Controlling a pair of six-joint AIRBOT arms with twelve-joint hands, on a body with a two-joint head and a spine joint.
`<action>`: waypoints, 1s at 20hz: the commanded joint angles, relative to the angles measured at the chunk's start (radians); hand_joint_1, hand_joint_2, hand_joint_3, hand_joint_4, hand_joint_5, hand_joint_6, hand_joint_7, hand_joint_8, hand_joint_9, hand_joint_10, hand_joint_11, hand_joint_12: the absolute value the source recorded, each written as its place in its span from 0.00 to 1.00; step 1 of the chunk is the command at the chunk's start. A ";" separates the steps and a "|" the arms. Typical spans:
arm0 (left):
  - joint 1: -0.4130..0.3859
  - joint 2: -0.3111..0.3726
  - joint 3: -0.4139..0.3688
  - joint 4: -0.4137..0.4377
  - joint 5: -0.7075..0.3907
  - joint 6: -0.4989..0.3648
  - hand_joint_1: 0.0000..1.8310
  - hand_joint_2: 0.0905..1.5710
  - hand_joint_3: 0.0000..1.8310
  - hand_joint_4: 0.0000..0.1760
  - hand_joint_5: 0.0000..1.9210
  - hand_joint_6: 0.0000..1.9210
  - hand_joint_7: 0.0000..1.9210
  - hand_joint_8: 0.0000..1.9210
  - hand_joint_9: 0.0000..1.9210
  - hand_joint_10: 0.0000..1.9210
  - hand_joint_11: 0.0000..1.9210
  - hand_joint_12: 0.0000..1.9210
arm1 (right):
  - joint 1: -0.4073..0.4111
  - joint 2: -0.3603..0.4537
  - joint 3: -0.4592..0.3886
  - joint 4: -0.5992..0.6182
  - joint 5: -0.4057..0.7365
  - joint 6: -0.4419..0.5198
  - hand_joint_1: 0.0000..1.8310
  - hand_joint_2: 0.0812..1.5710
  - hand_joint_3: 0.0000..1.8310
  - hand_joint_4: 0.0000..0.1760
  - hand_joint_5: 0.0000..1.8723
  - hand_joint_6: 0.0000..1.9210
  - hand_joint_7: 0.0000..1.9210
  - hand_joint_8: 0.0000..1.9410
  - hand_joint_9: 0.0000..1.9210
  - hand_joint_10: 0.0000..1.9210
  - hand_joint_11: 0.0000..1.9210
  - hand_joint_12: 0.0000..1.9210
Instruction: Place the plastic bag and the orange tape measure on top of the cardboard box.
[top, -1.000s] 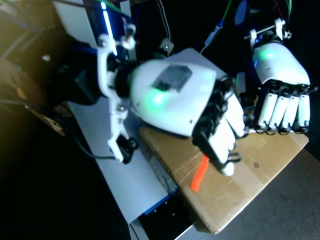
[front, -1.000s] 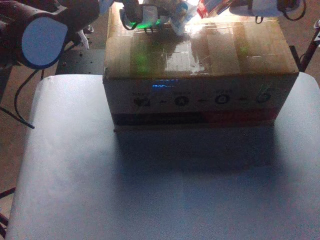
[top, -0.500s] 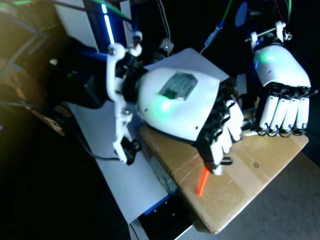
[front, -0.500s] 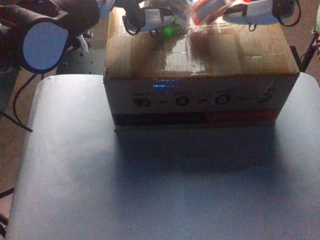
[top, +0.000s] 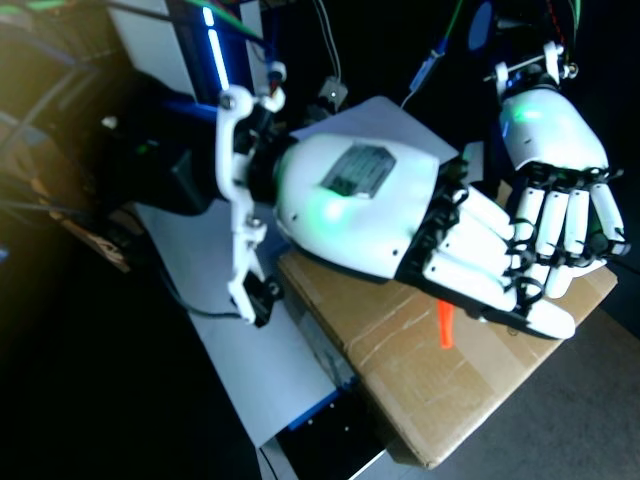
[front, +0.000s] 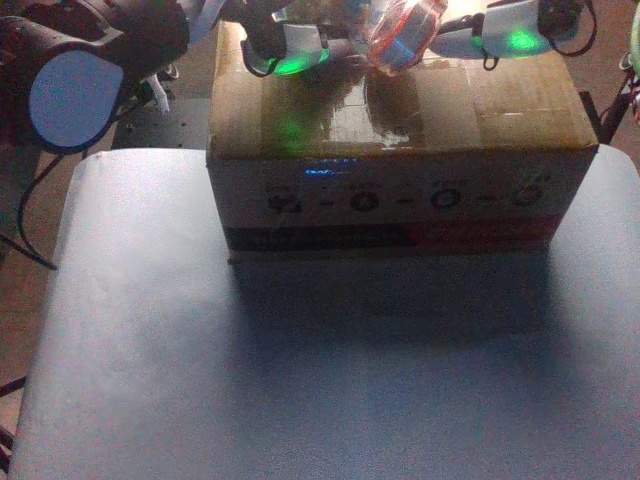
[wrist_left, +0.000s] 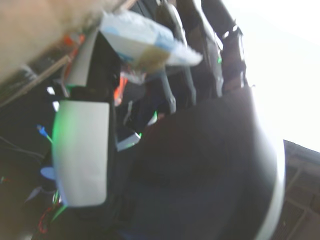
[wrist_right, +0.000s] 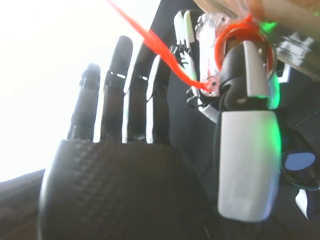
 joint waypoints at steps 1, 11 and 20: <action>0.002 0.008 -0.008 0.026 0.075 0.006 0.55 0.61 0.00 0.00 0.26 0.00 0.18 0.00 0.11 0.06 0.00 0.50 | 0.010 0.001 -0.002 -0.034 -0.123 -0.002 0.50 0.61 0.00 0.00 0.18 0.31 0.15 0.47 0.11 0.62 0.03 0.90; 0.000 0.151 -0.174 0.026 0.185 0.033 0.54 0.62 0.00 0.05 0.11 0.00 0.04 0.00 0.02 0.00 0.00 0.40 | 0.010 0.125 -0.108 -0.034 -0.156 -0.002 0.42 0.58 0.00 0.00 0.08 0.07 0.09 0.02 0.00 0.22 0.00 0.58; -0.023 0.263 -0.276 0.026 0.338 0.043 0.51 0.62 0.00 0.13 0.14 0.00 0.11 0.00 0.12 0.03 0.00 0.69 | 0.013 0.253 -0.188 -0.034 -0.254 -0.020 0.38 0.58 0.00 0.00 0.09 0.02 0.14 0.01 0.00 0.42 0.00 0.86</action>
